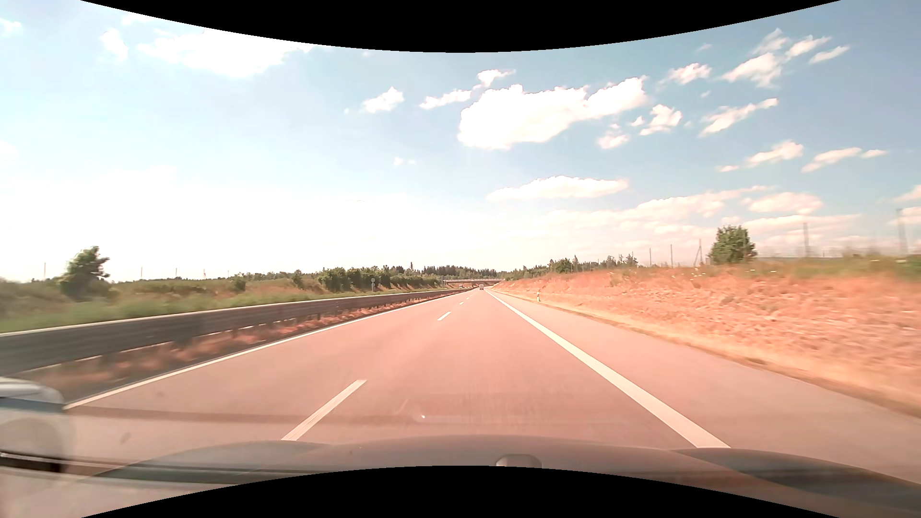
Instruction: Follow the waypoints while adhering to traffic rules and regulations
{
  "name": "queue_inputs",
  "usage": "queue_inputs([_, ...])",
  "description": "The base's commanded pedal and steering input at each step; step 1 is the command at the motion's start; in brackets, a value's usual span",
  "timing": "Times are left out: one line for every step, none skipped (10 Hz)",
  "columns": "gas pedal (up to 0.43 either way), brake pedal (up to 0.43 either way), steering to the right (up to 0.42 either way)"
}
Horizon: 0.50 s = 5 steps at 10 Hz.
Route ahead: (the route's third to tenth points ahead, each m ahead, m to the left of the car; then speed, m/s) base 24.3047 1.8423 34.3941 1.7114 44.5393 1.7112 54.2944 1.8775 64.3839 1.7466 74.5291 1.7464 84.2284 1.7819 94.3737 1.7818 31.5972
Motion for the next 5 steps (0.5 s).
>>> queue_inputs([0.28,0.0,-0.001])
queue_inputs([0.28,0.0,-0.001])
queue_inputs([0.28,0.0,-0.001])
queue_inputs([0.28,0.0,-0.001])
queue_inputs([0.28,0.0,-0.001])
